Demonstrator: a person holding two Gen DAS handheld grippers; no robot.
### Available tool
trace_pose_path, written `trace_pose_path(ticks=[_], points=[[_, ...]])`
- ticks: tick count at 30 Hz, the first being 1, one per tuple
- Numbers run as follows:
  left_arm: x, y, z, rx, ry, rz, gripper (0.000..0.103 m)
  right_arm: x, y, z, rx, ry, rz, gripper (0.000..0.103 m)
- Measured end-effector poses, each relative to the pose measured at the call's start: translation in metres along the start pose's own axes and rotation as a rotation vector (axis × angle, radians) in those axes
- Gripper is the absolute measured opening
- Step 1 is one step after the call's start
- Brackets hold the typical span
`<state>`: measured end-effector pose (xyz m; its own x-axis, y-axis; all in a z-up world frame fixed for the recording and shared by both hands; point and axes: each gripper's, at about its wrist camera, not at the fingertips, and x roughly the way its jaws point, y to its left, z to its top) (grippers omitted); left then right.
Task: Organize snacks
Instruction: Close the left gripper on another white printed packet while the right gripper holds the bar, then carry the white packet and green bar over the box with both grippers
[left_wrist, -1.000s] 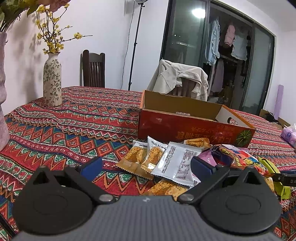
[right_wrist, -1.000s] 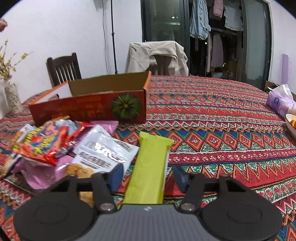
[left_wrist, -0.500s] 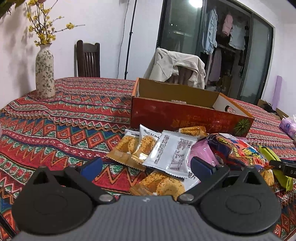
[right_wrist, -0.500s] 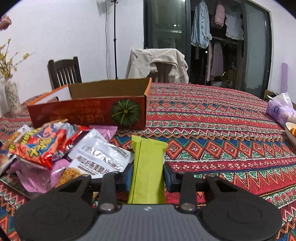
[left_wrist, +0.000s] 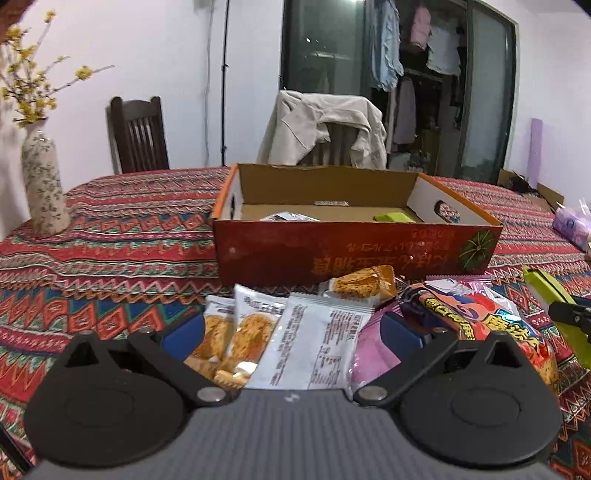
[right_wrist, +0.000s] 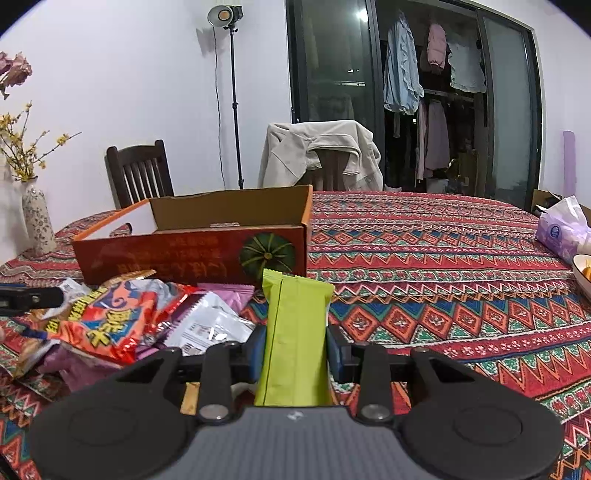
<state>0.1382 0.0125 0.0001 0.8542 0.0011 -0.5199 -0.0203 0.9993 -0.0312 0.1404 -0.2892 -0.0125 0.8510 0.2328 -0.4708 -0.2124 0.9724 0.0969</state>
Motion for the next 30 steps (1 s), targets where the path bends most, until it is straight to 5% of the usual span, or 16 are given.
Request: trace_pose_path(ticks=[5, 15, 19, 30], points=[[0.013, -0.005, 0.002, 0.018, 0.026, -0.025, 0.074, 0.001, 0.007, 0.003, -0.003, -0.014, 0.02, 0.033], [0.017, -0.001, -0.002, 0.0, 0.046, -0.052, 0.071, 0.002, 0.013, 0.002, -0.003, -0.015, 0.039, 0.033], [0.017, -0.001, -0.003, 0.002, 0.042, -0.03, 0.059, 0.001, 0.013, 0.001, -0.002, -0.015, 0.041, 0.033], [0.002, -0.001, -0.002, 0.008, -0.029, 0.011, 0.052, -0.009, 0.017, 0.004, -0.01, -0.035, 0.038, 0.033]])
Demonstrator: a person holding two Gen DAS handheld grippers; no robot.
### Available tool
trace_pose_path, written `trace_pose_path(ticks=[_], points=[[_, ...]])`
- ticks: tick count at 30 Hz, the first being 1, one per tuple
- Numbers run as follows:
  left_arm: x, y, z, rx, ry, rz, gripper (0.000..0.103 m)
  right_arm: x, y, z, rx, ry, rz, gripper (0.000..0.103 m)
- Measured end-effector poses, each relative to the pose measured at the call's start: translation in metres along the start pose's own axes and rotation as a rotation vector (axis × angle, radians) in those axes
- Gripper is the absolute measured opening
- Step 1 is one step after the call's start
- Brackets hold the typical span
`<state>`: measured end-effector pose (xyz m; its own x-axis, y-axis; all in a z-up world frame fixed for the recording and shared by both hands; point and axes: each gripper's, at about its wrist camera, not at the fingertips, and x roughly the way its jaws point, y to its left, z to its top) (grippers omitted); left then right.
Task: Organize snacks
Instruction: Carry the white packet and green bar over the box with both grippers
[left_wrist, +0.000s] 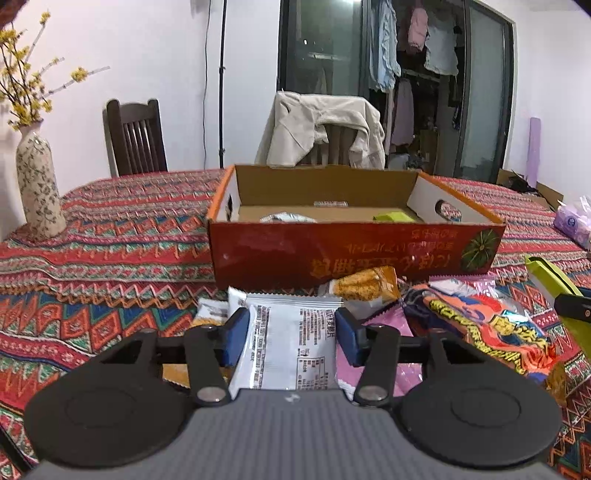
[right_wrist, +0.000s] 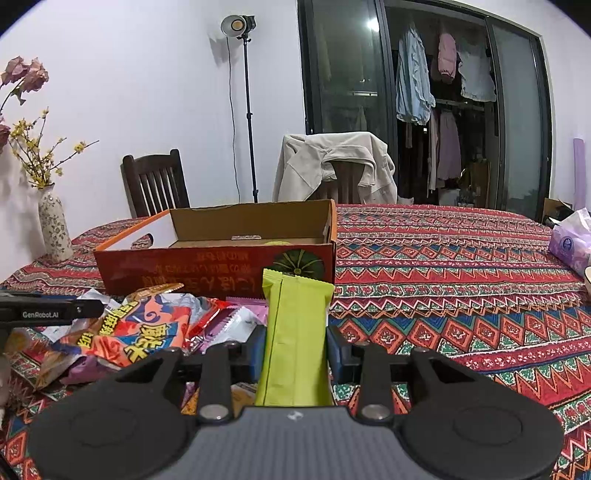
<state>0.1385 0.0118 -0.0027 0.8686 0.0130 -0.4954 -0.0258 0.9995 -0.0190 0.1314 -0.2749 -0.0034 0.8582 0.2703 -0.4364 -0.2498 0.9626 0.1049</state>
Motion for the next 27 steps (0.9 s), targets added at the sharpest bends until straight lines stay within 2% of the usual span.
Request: trace_pose_path(ticks=[12, 20, 27], points=[[-0.024, -0.006, 0.034, -0.017, -0.16, 0.027, 0.052, -0.001, 0.01, 0.021, -0.016, -0.066, 0.004, 0.033], [-0.02, -0.024, 0.072, -0.014, -0.228, 0.023, 0.052, 0.012, 0.018, 0.066, -0.014, -0.128, 0.01, 0.033], [-0.001, -0.034, 0.111, -0.031, -0.272, 0.045, 0.052, 0.046, 0.024, 0.112, -0.014, -0.148, -0.004, 0.033]])
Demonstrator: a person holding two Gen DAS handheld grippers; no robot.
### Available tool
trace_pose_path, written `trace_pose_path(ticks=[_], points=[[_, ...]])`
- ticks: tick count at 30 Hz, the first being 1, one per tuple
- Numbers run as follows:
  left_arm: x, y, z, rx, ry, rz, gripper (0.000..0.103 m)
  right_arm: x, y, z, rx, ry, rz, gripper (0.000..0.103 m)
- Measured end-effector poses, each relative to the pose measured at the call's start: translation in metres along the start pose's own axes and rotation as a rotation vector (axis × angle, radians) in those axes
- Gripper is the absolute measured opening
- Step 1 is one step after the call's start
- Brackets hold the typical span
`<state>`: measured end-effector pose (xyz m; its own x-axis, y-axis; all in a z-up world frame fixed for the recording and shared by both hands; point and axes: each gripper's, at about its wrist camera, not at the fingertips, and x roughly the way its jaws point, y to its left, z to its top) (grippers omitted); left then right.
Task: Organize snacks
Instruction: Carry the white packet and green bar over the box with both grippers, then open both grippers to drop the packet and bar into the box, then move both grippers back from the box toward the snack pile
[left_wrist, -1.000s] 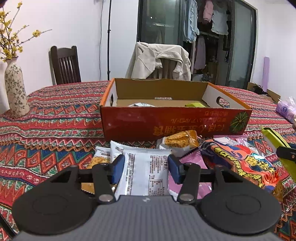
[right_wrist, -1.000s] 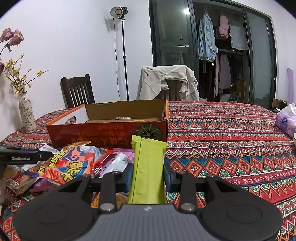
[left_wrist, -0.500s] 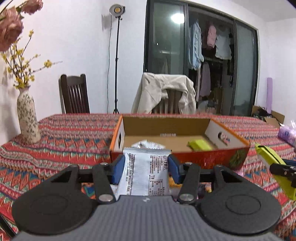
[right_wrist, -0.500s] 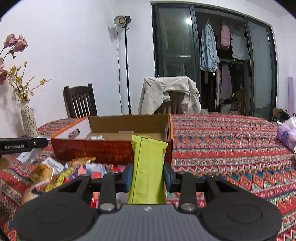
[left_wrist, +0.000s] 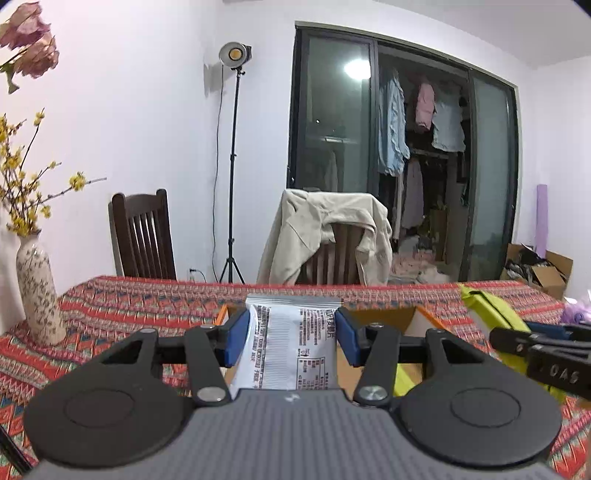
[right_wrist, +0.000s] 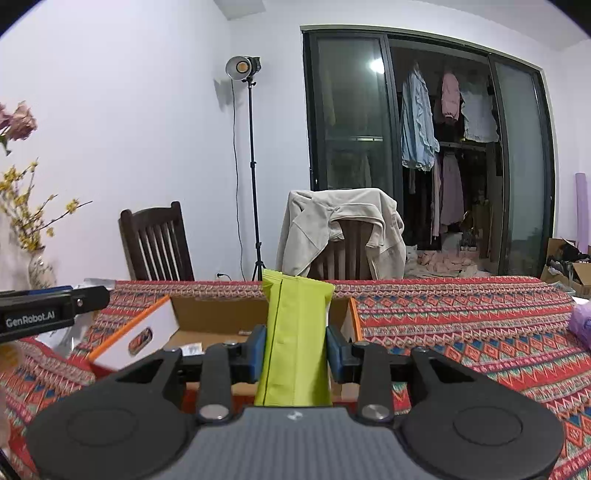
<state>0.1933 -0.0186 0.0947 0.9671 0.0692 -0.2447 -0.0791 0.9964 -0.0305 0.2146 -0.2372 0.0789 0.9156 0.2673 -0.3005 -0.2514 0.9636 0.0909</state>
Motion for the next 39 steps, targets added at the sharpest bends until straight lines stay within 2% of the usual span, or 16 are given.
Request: trace_pose_path(ticks=[9, 15, 18, 19, 21, 22, 23, 24, 25, 27, 39], points=[[0.072, 0.0, 0.01, -0.044, 0.008, 0.083, 0.052, 0.071, 0.003, 0.021, 0.031, 0.026, -0.011, 0.033], [0.105, 0.016, -0.011, -0.054, 0.065, 0.096, 0.052, 0.114, -0.008, 0.005, 0.074, 0.066, 0.015, 0.033], [0.11, 0.018, -0.016, -0.06, 0.082, 0.083, 0.053, 0.12, -0.01, -0.002, 0.069, 0.087, 0.027, 0.034], [0.11, 0.019, -0.018, -0.054, 0.082, 0.083, 0.054, 0.121, -0.01, -0.003, 0.067, 0.094, 0.031, 0.034], [0.108, 0.019, -0.021, -0.049, 0.073, 0.09, 0.068, 0.125, -0.009, -0.006, 0.059, 0.114, 0.035, 0.035], [0.107, 0.019, -0.022, -0.05, 0.066, 0.091, 0.083, 0.126, -0.01, -0.008, 0.059, 0.127, 0.038, 0.035], [0.104, 0.018, -0.023, -0.049, 0.055, 0.093, 0.094, 0.126, -0.01, -0.01, 0.063, 0.132, 0.038, 0.038], [0.101, 0.018, -0.023, -0.052, 0.042, 0.094, 0.1, 0.126, -0.012, -0.011, 0.068, 0.137, 0.042, 0.054], [0.098, 0.019, -0.023, -0.061, 0.026, 0.093, 0.103, 0.124, -0.014, -0.013, 0.076, 0.141, 0.044, 0.077], [0.094, 0.021, -0.023, -0.072, 0.009, 0.088, 0.103, 0.122, -0.018, -0.014, 0.093, 0.131, 0.048, 0.103], [0.078, 0.02, -0.018, -0.072, -0.011, 0.099, 0.103, 0.112, -0.02, -0.014, 0.101, 0.106, 0.037, 0.103]])
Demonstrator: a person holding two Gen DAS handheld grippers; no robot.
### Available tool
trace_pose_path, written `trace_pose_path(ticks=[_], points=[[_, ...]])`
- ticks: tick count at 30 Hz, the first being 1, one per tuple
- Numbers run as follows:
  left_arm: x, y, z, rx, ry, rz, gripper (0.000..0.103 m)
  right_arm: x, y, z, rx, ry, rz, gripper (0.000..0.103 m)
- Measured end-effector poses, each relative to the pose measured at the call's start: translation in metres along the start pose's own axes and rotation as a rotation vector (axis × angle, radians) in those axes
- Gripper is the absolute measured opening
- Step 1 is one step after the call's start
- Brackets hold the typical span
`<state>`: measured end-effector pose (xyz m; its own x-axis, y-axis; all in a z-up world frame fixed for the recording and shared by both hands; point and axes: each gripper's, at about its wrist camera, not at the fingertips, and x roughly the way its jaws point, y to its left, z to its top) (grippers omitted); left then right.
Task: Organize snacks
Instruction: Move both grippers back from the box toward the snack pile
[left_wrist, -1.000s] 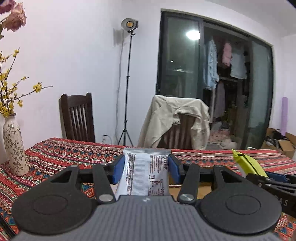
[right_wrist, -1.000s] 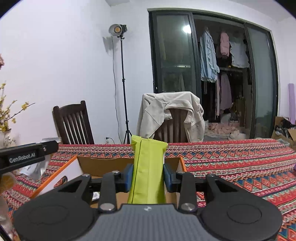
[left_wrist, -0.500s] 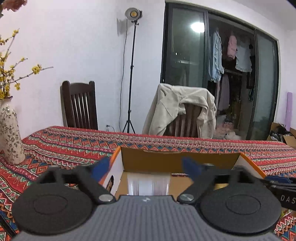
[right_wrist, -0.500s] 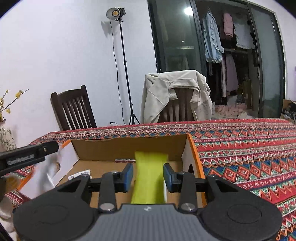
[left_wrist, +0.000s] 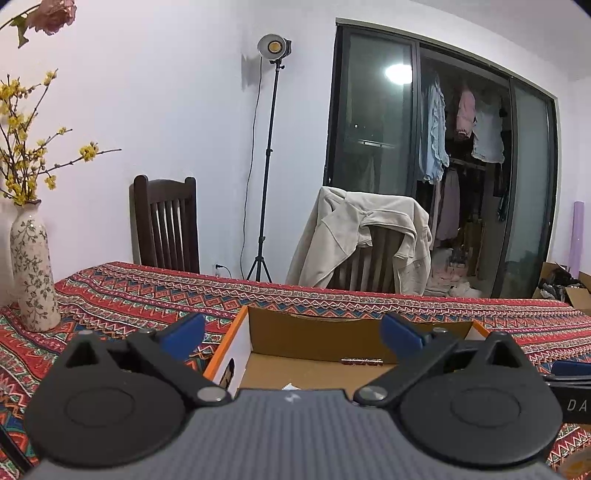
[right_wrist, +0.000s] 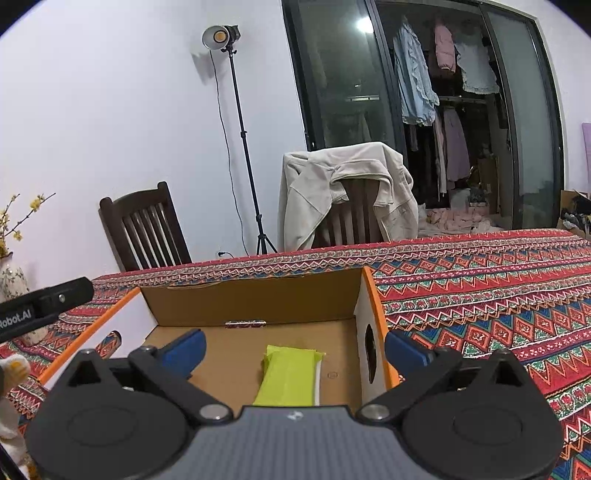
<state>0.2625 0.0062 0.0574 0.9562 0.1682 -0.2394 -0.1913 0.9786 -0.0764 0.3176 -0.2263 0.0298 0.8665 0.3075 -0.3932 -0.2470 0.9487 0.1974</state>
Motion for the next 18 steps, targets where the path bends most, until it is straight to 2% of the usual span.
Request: trace_pose_path(ticks=[6, 12, 18], points=[[-0.024, -0.001, 0.006, -0.002, -0.02, -0.033, 0.103, -0.022, 0.006, 0.001, -0.026, -0.044, 0.0, 0.103], [-0.06, 0.003, 0.015, -0.01, -0.048, -0.052, 0.103, -0.061, 0.009, 0.0, -0.021, -0.108, 0.014, 0.103], [-0.095, 0.012, 0.004, 0.0, -0.057, -0.058, 0.103, -0.104, 0.013, -0.01, -0.05, -0.154, 0.048, 0.103]])
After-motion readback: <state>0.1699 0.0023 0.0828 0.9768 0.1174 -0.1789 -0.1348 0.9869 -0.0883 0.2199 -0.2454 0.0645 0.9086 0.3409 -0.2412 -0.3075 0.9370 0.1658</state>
